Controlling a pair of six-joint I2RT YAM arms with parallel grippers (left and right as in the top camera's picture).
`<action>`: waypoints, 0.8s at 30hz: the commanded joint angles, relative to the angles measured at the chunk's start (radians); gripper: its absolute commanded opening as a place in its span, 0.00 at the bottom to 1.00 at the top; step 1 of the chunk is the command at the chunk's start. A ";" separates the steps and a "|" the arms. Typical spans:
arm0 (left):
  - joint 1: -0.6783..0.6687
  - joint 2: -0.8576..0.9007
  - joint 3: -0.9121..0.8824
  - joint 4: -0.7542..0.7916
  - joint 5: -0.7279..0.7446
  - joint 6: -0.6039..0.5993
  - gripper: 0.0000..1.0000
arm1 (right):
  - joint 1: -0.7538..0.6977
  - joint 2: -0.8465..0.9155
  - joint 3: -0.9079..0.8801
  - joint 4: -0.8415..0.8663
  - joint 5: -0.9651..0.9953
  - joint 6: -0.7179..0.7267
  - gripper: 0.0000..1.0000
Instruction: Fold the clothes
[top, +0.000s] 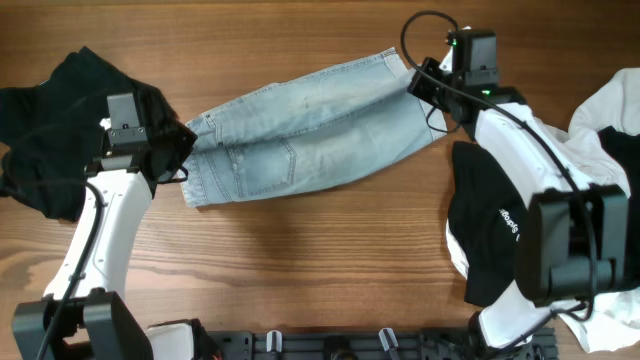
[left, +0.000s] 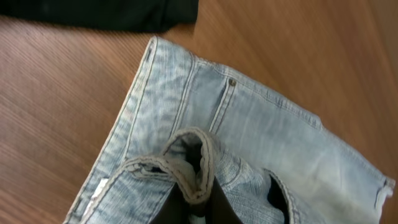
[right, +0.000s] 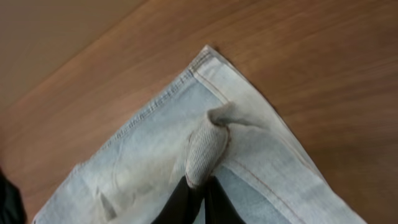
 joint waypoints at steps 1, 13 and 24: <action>0.010 0.046 0.014 0.072 -0.080 -0.021 0.04 | 0.028 0.075 0.017 0.144 -0.038 0.019 0.08; 0.092 0.209 0.014 0.319 -0.095 -0.107 0.36 | 0.024 0.163 0.017 0.256 -0.050 0.026 0.53; 0.109 0.211 0.011 0.040 0.124 0.115 0.84 | 0.005 0.166 0.017 -0.148 -0.041 -0.205 0.53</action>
